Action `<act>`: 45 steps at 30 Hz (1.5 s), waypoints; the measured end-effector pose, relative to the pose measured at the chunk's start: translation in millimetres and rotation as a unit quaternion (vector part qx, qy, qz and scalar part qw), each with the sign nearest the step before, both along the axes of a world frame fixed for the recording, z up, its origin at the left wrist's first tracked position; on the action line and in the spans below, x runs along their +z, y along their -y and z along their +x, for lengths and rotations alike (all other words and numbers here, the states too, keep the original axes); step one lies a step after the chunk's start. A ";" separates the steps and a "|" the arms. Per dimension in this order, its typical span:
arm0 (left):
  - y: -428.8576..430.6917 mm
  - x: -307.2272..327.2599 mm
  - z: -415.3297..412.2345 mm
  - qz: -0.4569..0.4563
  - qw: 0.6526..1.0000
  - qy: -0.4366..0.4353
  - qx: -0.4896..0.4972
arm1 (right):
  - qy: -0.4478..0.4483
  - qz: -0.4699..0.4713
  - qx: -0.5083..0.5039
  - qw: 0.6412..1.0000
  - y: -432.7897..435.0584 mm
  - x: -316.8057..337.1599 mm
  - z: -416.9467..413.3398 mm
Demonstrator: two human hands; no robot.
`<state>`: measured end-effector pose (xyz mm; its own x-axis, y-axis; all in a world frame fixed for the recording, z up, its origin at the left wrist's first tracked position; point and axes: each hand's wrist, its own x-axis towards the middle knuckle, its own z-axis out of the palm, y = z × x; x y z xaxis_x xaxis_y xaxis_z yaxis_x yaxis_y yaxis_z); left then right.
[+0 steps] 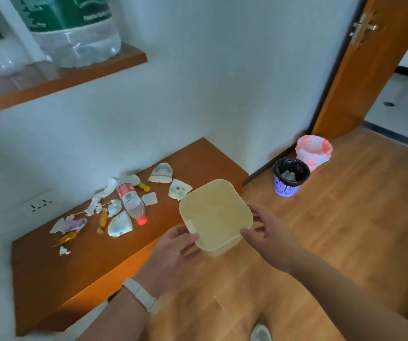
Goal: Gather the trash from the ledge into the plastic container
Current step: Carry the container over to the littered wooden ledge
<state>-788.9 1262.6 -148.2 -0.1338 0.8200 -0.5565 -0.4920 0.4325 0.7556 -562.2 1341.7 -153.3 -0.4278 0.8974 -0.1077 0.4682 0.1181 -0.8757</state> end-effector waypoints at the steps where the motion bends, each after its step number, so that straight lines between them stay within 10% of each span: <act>1: -14.7 2.2 7.5 0.000 1.000 -0.006 -0.001 | 0.003 -0.004 0.002 1.000 -14.1 0.4 7.8; 22: -192.5 -20.6 -37.7 -0.003 0.998 0.019 0.060 | 0.049 -0.025 0.044 0.998 -212.4 3.6 -45.9; 45: -197.6 -22.6 -151.1 -0.058 0.919 -0.043 0.388 | 0.078 -0.039 0.373 0.924 -316.8 -22.0 -247.5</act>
